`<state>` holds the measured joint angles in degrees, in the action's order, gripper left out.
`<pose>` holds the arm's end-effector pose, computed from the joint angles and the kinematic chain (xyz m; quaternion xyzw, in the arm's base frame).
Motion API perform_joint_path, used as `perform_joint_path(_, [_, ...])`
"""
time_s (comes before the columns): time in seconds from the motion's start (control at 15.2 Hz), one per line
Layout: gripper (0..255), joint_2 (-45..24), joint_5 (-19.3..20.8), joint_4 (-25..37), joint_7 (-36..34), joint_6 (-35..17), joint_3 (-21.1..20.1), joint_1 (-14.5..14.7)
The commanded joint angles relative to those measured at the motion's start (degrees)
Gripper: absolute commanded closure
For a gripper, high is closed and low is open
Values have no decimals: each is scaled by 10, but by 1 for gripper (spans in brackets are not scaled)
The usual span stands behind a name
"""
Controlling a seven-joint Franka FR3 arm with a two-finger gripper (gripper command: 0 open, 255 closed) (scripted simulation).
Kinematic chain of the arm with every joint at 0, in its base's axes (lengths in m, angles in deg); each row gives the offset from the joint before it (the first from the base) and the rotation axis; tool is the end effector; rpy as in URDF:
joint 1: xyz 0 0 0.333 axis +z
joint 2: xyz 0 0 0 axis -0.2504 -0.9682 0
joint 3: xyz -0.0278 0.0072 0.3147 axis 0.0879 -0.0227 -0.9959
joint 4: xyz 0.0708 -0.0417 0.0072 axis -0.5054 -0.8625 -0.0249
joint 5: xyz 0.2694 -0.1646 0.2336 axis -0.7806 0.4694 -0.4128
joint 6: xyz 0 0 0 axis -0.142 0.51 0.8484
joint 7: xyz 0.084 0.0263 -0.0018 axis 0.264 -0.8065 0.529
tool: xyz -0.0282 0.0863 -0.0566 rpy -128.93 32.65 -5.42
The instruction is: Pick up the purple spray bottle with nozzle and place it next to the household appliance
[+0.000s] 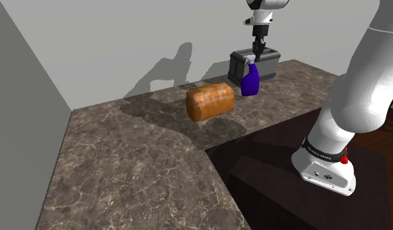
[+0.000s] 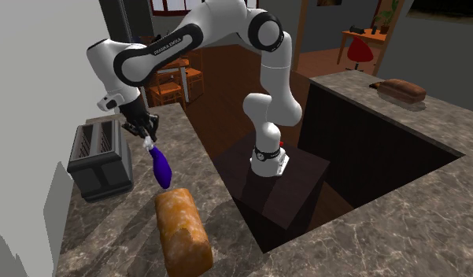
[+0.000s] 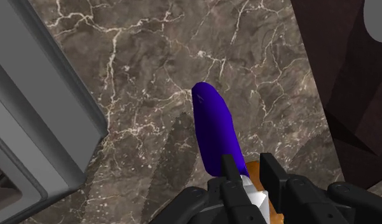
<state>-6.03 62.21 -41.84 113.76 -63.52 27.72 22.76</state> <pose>0.4398 -0.3017 0.4499 -0.9367 -0.3297 0.0342 0.1131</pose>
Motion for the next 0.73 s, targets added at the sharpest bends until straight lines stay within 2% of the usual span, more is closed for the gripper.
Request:
perform_joint_path(0.0, [255, -8, -6, -15, 4, -20, 0, 0])
perform_joint_path(0.53, [255, -8, -6, -15, 4, -20, 0, 0])
perform_joint_path(0.59, [0, -8, -6, -15, 4, -20, 0, 0])
perform_joint_path(0.66, [0, -8, -6, -15, 4, -20, 0, 0])
